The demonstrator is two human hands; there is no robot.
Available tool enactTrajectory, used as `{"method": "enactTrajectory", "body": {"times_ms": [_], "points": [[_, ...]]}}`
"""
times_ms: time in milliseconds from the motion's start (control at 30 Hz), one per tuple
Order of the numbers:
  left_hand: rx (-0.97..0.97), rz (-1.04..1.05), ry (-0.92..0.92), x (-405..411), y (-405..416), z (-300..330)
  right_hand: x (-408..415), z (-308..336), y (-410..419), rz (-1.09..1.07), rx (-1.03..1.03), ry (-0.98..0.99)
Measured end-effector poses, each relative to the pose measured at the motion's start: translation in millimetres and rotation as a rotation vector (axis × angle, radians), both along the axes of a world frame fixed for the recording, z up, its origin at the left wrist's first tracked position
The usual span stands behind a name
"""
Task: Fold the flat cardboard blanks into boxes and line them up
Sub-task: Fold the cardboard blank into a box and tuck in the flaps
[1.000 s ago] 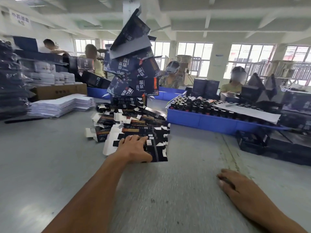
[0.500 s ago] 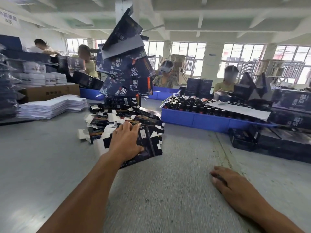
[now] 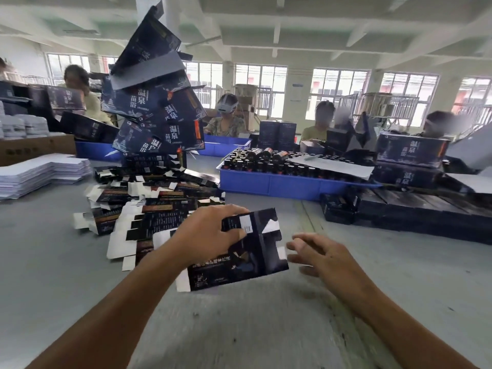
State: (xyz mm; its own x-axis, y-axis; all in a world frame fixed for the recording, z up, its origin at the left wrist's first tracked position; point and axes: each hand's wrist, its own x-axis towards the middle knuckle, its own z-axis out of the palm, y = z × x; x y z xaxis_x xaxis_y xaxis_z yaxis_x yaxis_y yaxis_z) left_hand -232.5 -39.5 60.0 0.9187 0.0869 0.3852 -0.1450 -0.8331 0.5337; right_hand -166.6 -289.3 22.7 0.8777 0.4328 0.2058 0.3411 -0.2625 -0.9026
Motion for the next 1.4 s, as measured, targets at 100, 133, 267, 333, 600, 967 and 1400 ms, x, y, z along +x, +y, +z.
{"method": "enactTrajectory", "body": {"times_ms": [100,133,267,333,600,967,1400], "points": [[0.000,-0.122,0.036,0.6,-15.5,-5.1,-12.5,12.3,4.2,0.137,0.198,0.247],[0.034,-0.150,0.034,0.9,-20.6,-8.3,-15.9,14.8,5.8,0.139,0.219,0.277],[0.175,-0.155,0.075,0.4,-39.7,-21.6,-19.6,18.3,9.7,0.038,0.294,0.336],[0.283,-0.164,0.116,-0.6,-49.0,-29.6,-17.9,18.9,6.9,-0.009,0.334,0.345],[0.430,-0.163,0.017,3.3,-61.2,-45.4,-7.6,13.0,-6.5,0.019,0.372,0.334],[0.284,-0.100,-0.236,-0.3,-57.0,-37.5,-8.5,16.9,-15.0,-0.009,0.233,-0.096],[0.347,-0.148,-0.392,-8.3,-62.8,-28.5,-16.7,15.8,-11.1,0.011,0.134,-0.354]]}}
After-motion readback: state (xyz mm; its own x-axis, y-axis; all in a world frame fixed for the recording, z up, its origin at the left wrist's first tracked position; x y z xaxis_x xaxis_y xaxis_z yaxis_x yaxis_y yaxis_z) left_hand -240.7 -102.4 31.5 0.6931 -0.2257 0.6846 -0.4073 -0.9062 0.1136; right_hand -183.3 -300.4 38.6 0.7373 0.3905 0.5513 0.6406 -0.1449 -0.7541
